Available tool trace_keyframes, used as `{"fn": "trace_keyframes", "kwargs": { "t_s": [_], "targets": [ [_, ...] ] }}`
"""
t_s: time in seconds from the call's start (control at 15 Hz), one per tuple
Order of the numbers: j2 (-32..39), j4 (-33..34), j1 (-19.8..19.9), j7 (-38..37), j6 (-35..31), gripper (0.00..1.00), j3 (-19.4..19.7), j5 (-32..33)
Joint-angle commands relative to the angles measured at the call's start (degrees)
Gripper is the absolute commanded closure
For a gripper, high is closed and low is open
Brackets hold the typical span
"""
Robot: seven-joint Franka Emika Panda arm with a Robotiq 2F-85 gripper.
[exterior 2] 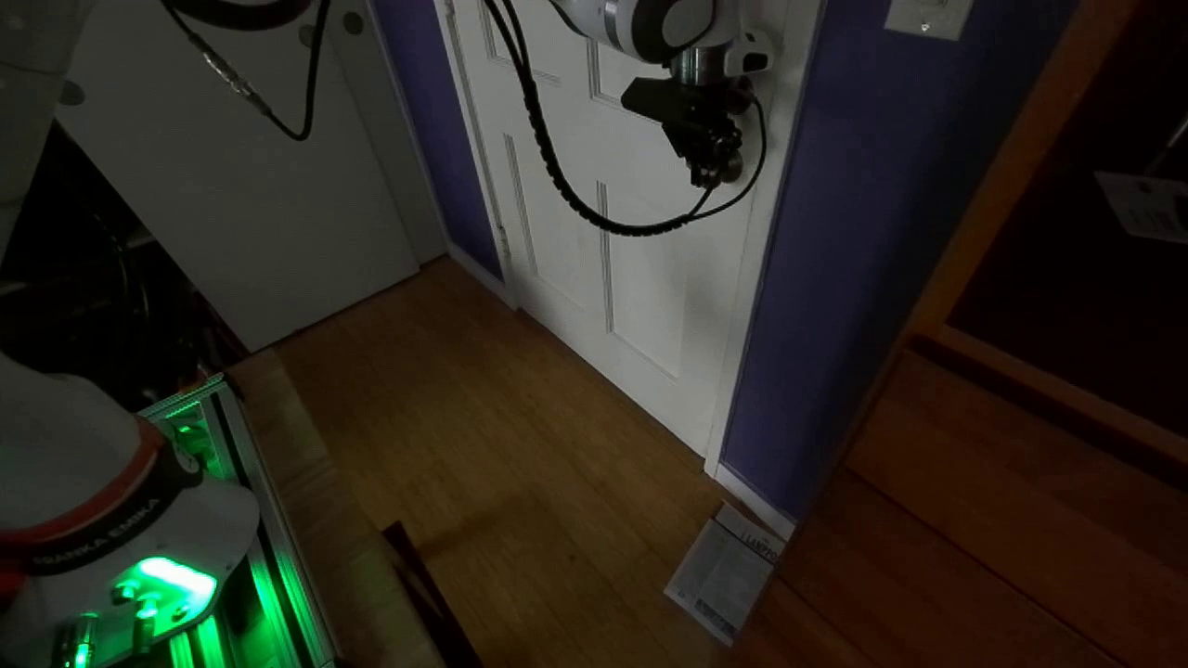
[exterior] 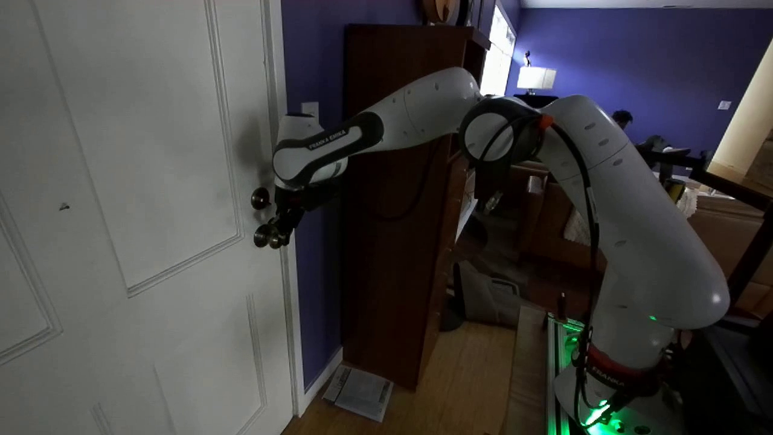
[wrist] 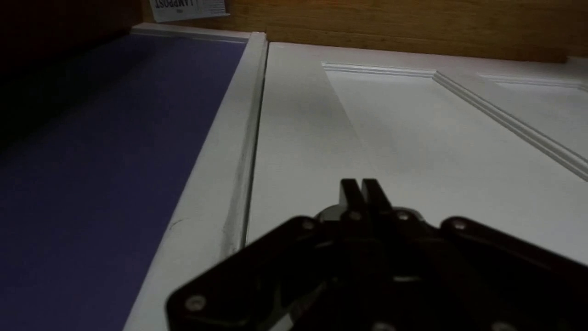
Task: Turn the lock knob on top of the door knob clockwise once
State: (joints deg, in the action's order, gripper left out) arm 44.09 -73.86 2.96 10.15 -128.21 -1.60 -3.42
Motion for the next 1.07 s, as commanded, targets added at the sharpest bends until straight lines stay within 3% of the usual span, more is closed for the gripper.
{"fn": "trace_keyframes", "kwargs": {
  "t_s": [0.0,0.47,1.0],
  "targets": [
    [2.8,2.4,7.0,10.1,0.9,0.99,-6.6,-7.8],
    [7.5,6.7,16.6,25.2,10.0,0.99,-13.9,-21.6],
    [15.8,17.8,20.0,26.2,25.3,0.99,-15.3,-30.5]
  ]
}}
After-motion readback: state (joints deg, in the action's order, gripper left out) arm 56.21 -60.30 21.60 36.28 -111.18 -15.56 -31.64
